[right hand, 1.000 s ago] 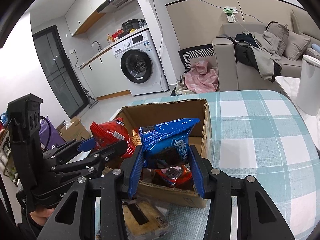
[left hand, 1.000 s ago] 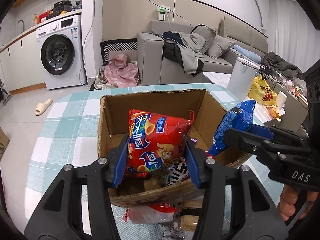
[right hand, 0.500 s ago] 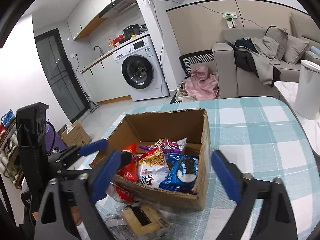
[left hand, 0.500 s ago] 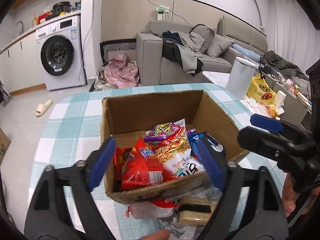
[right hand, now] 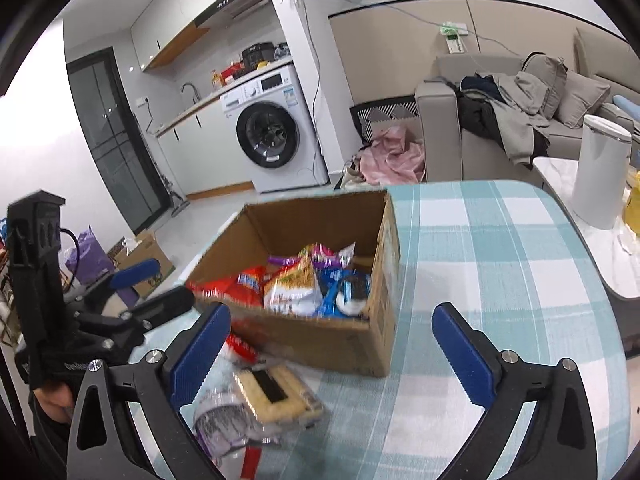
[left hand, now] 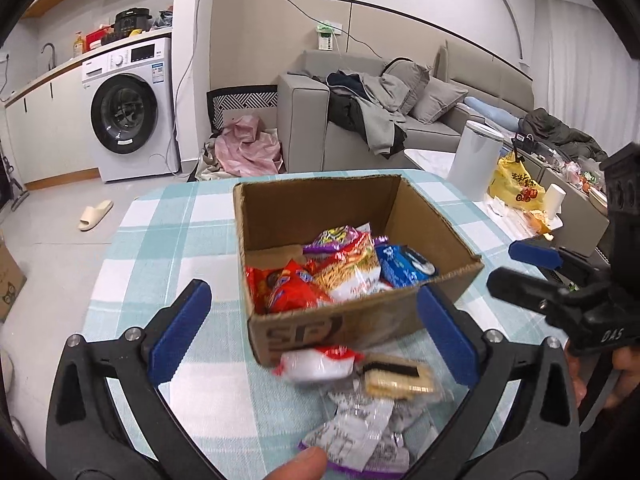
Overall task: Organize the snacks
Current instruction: 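Withdraw both tools from the box toward the remaining snacks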
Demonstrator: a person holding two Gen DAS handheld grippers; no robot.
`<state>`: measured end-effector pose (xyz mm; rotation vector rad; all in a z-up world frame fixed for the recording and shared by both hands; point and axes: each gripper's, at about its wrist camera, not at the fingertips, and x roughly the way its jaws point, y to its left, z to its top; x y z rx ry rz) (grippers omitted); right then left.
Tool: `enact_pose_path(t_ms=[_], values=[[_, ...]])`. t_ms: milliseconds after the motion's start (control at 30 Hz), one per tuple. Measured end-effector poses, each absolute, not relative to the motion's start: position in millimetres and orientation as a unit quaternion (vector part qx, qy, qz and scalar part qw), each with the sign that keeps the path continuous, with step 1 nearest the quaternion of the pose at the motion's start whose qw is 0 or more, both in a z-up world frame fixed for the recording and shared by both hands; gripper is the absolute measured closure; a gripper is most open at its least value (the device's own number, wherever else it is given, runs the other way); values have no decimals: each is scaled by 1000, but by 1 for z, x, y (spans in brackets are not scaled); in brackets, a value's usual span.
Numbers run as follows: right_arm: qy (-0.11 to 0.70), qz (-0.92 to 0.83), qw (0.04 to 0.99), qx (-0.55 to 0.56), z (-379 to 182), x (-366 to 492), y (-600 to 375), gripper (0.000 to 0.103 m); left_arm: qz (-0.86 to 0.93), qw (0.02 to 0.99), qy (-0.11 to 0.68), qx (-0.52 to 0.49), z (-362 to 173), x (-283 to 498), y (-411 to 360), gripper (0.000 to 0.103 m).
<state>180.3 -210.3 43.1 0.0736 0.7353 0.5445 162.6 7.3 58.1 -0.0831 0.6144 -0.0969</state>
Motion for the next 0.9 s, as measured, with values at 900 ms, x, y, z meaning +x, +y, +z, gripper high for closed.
enact_pose_path(t_ms=[900], values=[[386,276,880,6,15,124,-208,1,-36,947,316,-45,32,77,7,0]])
